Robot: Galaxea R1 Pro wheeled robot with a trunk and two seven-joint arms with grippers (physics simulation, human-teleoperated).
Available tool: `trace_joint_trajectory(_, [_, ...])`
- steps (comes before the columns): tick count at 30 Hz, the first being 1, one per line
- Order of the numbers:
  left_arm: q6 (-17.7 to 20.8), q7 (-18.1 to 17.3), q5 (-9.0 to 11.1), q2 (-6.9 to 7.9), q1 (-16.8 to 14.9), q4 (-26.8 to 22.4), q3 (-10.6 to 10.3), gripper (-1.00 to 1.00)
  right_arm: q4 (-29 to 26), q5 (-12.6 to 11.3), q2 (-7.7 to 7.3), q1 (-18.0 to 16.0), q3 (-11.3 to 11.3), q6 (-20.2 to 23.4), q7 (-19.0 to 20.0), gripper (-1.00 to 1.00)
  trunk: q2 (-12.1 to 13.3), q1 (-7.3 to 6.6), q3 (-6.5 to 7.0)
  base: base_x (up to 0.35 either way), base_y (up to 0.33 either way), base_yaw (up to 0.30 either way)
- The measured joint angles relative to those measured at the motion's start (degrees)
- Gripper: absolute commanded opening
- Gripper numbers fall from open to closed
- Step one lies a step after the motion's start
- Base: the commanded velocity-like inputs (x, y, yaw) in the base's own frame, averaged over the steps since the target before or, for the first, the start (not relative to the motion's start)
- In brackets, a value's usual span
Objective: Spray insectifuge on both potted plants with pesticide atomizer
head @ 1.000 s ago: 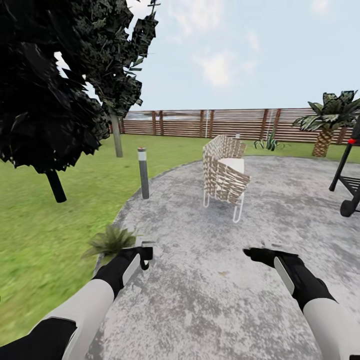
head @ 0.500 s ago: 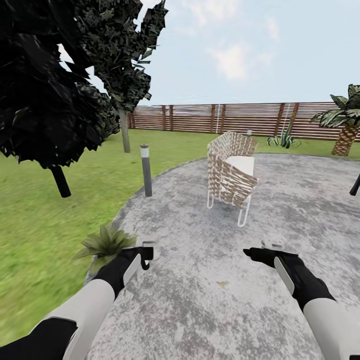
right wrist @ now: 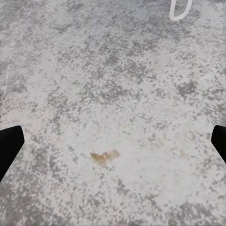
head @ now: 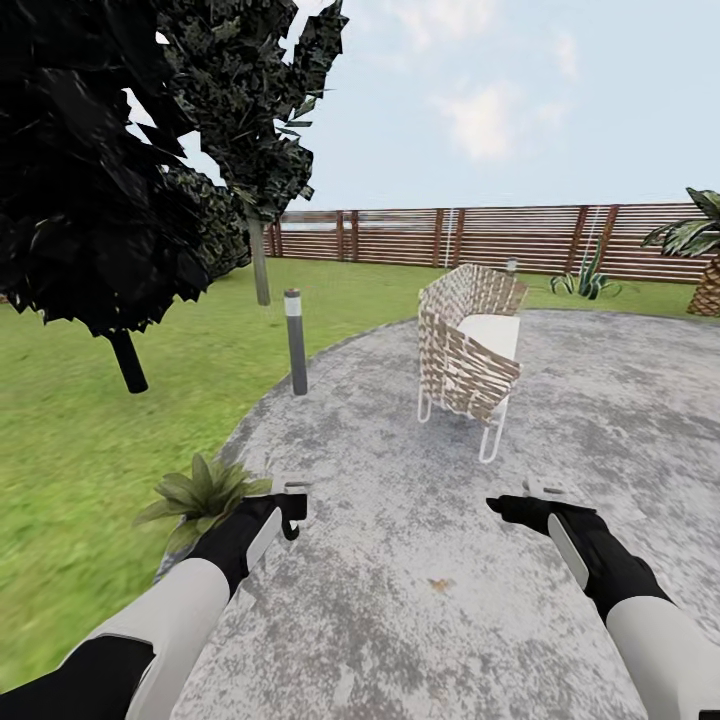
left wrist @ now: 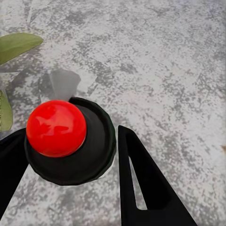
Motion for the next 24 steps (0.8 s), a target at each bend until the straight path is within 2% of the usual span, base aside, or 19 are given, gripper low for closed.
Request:
trace_joint_trajectory(21, [0.0, 0.0, -0.07, 0.0, 0.0, 0.0, 0.0, -1.0, -2.43, 0.11, 0.01, 0.01, 0.06, 0.06, 0.12, 1.0, 0.0, 0.0, 0.0, 0.0, 0.0, 0.0])
trace_joint_trajectory(24, [0.0, 0.0, -0.08, 0.0, 0.0, 0.0, 0.0, -1.0, -2.43, 0.17, 0.01, 0.01, 0.12, 0.08, 0.1, 1.0, 0.03, -0.08, 0.66, 0.0, 0.0, 0.0])
